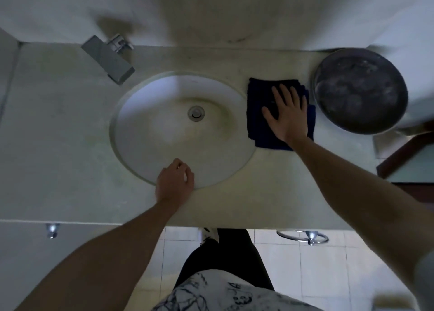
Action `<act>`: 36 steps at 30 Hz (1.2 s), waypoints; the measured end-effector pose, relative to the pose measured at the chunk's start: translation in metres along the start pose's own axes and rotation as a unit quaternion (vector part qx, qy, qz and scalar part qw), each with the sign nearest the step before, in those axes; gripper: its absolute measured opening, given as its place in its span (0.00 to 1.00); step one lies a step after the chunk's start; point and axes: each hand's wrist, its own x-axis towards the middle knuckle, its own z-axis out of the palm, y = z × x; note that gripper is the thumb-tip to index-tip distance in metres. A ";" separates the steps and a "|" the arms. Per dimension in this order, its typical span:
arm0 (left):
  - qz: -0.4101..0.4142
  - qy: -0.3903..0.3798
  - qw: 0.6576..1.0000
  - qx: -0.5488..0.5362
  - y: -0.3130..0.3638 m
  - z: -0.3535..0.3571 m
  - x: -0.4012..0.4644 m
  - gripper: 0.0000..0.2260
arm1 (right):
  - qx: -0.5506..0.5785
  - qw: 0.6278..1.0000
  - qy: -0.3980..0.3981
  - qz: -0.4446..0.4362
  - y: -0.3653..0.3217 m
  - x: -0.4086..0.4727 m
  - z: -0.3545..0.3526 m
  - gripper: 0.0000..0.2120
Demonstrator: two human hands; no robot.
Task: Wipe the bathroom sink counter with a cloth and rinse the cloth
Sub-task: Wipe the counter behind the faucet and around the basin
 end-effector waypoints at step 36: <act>-0.143 0.260 0.920 -0.258 -0.113 -0.070 -0.012 0.11 | 0.031 0.999 -0.008 -0.041 -0.381 -0.165 0.082 0.17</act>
